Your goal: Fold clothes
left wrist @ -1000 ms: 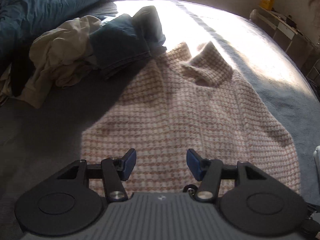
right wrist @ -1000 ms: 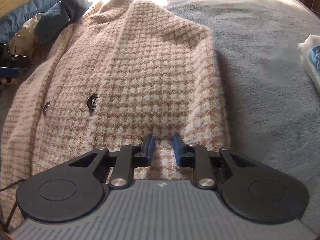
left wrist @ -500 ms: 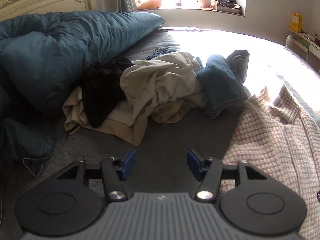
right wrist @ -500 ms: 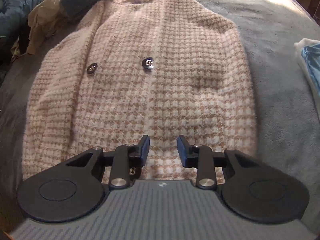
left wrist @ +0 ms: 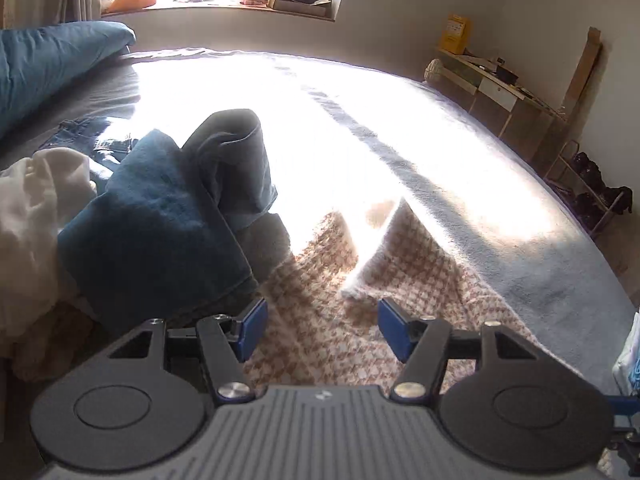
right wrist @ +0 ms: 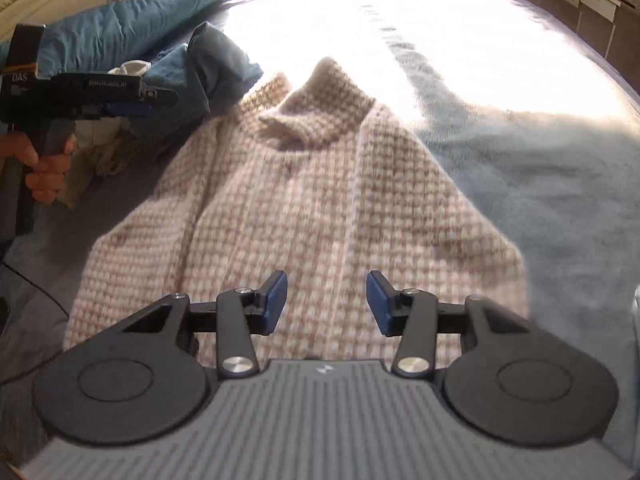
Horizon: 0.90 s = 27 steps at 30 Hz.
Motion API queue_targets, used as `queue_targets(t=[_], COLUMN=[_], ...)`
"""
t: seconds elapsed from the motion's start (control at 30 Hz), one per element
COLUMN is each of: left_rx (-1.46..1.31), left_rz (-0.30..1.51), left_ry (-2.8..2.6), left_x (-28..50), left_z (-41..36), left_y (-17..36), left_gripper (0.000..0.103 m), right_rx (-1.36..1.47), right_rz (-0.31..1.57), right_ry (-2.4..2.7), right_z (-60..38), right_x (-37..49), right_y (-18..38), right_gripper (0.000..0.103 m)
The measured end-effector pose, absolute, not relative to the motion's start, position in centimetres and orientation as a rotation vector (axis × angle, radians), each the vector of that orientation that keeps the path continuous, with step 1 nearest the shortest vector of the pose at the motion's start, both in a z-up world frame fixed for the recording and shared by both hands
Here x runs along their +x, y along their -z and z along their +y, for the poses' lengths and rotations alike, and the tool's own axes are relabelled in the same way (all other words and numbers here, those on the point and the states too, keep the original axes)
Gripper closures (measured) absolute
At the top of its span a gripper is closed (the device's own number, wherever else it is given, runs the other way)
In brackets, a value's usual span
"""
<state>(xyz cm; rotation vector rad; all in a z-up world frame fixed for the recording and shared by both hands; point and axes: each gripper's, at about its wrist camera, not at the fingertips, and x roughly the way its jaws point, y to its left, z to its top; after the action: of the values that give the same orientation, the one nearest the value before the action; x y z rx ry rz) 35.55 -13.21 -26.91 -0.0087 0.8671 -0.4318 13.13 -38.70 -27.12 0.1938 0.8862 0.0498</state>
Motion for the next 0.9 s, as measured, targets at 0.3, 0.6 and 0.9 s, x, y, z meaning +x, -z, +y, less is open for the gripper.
queue_targets(t=[0.3, 0.6, 0.9], left_rx=[-0.093, -0.179, -0.294], left_rz=[0.958, 1.030, 1.042], left_ry=[0.320, 0.423, 0.465], left_x=[47.1, 50.5, 51.5], left_z=[-16.8, -17.9, -17.6], left_y=[32.6, 36.1, 37.4], left_gripper=[0.041, 0.045, 0.081], right_rx=[0.215, 0.353, 0.491], right_rz=[0.882, 0.964, 0.981], right_ry=[-0.186, -0.281, -0.314], right_z=[-44.5, -46.2, -46.2], right_x=[34.4, 42.1, 43.7], right_y=[29.6, 33.3, 35.2], right_gripper=[0.057, 0.057, 0.080])
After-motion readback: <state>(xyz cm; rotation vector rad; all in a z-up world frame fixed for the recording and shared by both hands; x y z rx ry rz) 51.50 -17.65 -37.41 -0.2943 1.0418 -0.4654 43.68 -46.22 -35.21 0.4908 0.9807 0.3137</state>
